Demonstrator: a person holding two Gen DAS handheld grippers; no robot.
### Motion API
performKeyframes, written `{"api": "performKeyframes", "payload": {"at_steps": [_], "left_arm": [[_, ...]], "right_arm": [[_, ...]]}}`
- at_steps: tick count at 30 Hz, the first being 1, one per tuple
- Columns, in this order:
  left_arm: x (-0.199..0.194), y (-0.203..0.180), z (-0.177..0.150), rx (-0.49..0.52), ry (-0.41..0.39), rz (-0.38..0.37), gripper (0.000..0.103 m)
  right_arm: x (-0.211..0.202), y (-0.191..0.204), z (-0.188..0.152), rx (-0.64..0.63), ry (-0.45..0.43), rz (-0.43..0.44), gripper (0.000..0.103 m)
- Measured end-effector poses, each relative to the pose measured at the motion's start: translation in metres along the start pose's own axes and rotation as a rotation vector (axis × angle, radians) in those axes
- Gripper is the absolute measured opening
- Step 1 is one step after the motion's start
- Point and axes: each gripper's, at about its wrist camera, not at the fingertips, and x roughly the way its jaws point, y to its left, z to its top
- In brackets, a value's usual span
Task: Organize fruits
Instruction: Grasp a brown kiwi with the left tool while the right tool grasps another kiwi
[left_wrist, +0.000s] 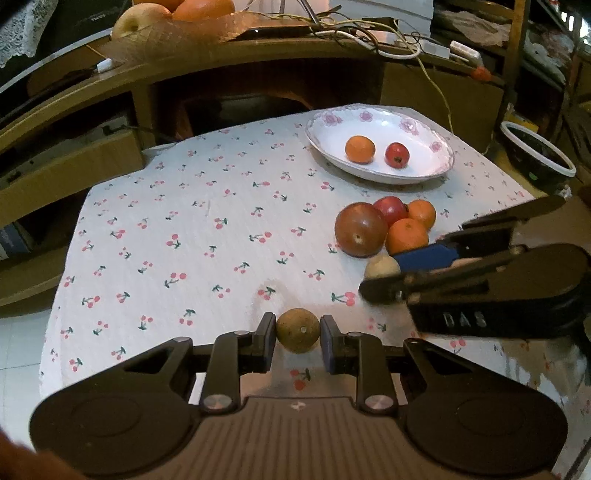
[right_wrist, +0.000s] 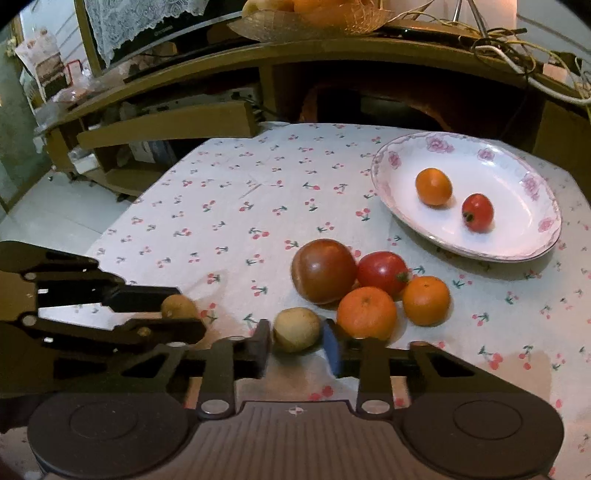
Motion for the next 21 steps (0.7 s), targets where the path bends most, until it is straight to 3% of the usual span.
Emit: {"api": "performKeyframes", "payload": {"at_steps": [7, 15, 21], "left_arm": [[0.0, -0.009, -0.002, 0.015, 0.007, -0.028, 0.031], [-0.005, -0.037, 0.0, 0.075, -0.003, -0.104, 0.031], [0.0, -0.058, -0.002, 0.131, 0.0, -0.121, 0.031]], "right_arm": [[-0.011, -0.001, -0.005, -0.025, 0.026, -0.011, 0.029], [-0.053, -0.015, -0.042, 0.001, 0.081, -0.105, 0.029], [-0.067, -0.02, -0.057, -0.008, 0.066, -0.144, 0.03]]}}
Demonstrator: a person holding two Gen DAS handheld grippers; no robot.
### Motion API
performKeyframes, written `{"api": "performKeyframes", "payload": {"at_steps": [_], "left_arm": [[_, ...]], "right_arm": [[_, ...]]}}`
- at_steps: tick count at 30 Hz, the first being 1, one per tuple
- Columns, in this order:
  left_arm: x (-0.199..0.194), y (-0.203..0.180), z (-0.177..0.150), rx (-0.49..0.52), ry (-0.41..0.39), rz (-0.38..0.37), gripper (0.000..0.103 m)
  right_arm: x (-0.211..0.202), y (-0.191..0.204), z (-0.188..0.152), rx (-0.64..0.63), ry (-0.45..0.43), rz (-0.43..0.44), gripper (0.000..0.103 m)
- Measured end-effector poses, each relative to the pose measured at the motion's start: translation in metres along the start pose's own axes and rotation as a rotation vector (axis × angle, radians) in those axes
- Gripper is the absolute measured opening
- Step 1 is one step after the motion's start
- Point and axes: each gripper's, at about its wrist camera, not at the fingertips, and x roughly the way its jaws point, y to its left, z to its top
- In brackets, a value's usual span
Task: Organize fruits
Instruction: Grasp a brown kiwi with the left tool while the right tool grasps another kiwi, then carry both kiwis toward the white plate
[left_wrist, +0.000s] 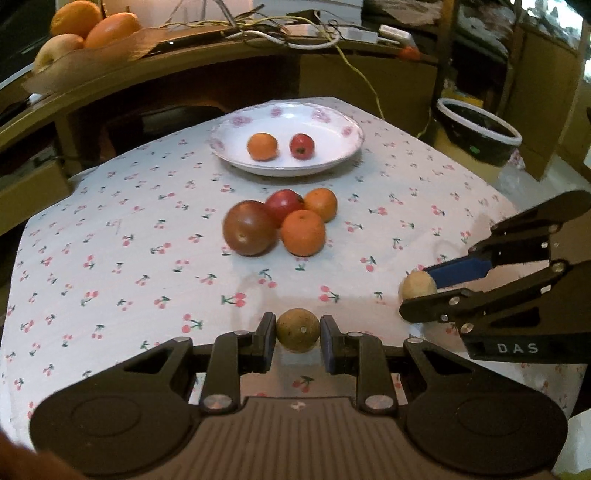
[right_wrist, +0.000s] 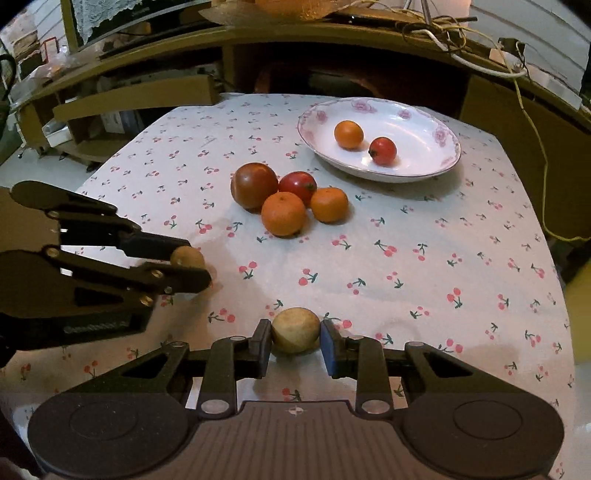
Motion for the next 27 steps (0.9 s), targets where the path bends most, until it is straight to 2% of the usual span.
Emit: {"api": "performKeyframes", "payload": {"at_steps": [16, 21, 27], "left_arm": [[0.004, -0.011, -0.003, 0.045, 0.003, 0.074, 0.038], [0.004, -0.01, -0.002, 0.016, 0.011, 0.079, 0.04], [0.005, -0.009, -0.002, 0.005, 0.007, 0.076, 0.041]], "right_arm": [[-0.006, -0.009, -0.005, -0.01, -0.046, 0.056, 0.037], [-0.005, -0.01, 0.001, -0.01, -0.065, 0.07, 0.037], [0.003, -0.006, 0.001, -0.027, -0.044, 0.078, 0.036]]}}
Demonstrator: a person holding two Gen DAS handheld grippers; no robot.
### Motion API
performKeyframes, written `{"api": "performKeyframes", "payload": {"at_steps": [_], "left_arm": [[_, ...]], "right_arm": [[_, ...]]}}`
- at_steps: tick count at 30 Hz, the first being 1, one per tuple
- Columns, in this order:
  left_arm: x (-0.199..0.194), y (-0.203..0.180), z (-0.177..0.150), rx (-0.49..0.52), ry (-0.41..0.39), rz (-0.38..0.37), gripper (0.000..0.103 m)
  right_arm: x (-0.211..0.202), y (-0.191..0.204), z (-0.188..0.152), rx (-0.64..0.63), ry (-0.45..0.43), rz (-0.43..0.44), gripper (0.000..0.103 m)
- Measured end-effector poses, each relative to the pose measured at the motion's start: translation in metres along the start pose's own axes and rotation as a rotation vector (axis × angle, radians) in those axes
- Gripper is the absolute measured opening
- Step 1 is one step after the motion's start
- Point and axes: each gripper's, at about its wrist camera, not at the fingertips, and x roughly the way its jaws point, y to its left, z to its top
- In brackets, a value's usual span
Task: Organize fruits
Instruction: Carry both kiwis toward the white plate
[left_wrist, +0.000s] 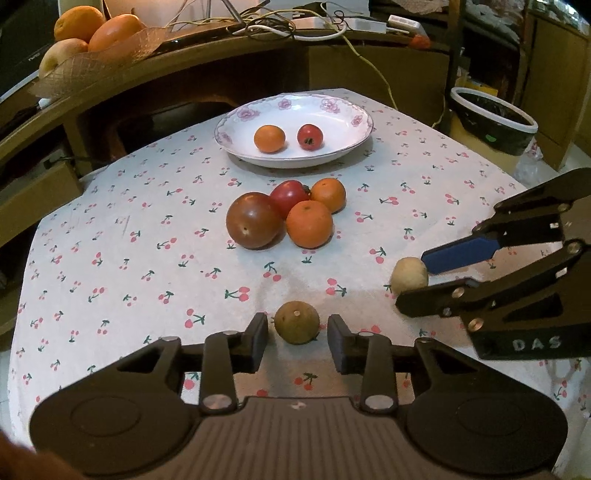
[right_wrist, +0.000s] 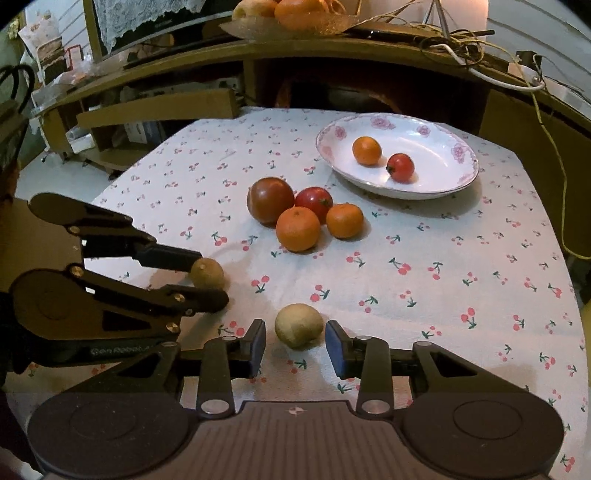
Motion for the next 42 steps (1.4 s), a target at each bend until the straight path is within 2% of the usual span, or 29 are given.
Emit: {"api": "performKeyframes", "payload": {"at_steps": [3, 6, 11, 19, 30, 42], "left_arm": [[0.0, 0.0, 0.0, -0.005, -0.001, -0.001, 0.04], [-0.002, 0.0, -0.001, -0.009, 0.001, -0.004, 0.031], [-0.005, -0.001, 0.002, -0.013, -0.004, 0.0, 0.031], [-0.009, -0.005, 0.015, -0.012, -0.035, -0.016, 0.031], [-0.01, -0.005, 0.051, -0.019, -0.101, -0.019, 0.031], [0.009, -0.002, 0.093, 0.004, -0.135, 0.012, 0.03]], "right_arm": [[0.002, 0.0, 0.0, -0.001, 0.018, -0.016, 0.029], [0.001, 0.0, 0.001, 0.007, 0.025, -0.018, 0.029], [0.0, -0.001, 0.002, 0.015, 0.026, -0.007, 0.028], [-0.009, -0.009, 0.013, 0.051, -0.022, -0.009, 0.028], [-0.014, -0.028, 0.041, 0.103, -0.101, -0.03, 0.028], [-0.006, -0.053, 0.067, 0.163, -0.151, -0.087, 0.029]]}}
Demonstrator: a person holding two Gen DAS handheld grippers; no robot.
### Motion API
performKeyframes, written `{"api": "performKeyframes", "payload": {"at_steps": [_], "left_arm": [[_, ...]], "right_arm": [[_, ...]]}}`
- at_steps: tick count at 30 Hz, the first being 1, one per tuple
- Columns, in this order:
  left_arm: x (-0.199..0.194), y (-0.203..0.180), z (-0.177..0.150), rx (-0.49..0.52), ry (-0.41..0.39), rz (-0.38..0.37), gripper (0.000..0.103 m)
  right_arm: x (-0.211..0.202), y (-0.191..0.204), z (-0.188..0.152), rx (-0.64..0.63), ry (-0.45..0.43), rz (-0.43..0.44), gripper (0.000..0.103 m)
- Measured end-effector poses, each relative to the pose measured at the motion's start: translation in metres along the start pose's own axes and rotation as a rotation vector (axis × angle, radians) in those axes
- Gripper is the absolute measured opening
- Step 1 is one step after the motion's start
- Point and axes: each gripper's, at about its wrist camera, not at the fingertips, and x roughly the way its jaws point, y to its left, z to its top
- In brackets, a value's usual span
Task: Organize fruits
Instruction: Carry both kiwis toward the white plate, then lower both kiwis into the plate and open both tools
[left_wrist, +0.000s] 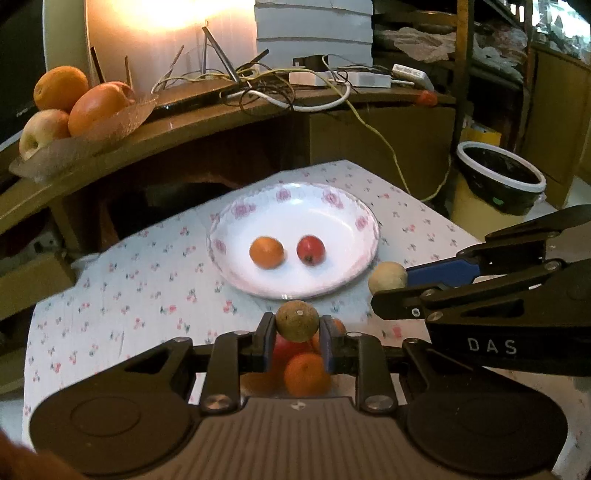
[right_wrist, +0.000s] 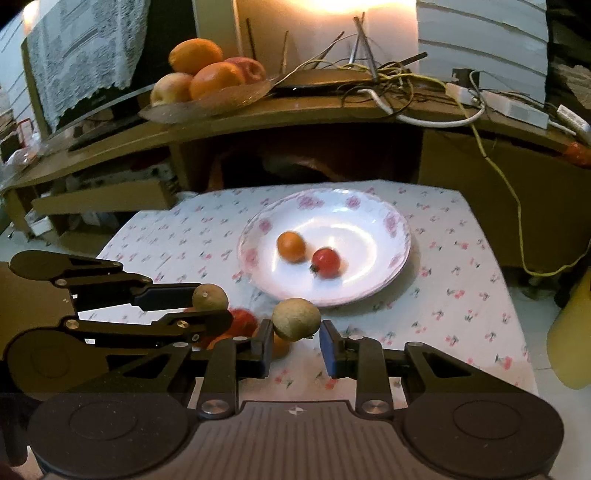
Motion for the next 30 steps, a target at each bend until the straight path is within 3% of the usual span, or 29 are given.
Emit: {"api": "performKeyframes", "payload": {"at_steps": [20, 30], "left_arm": [[0.055, 0.017, 0.021, -0.027, 0.025, 0.008, 0.03], [0.062, 0.02, 0.023, -0.043, 0.025, 0.01, 0.031]], "right_arm": [[0.053, -0.023, 0.029, -0.022, 0.018, -0.027, 0.03], [0.06, -0.028, 0.033, -0.018, 0.02, -0.026, 0.032]]}}
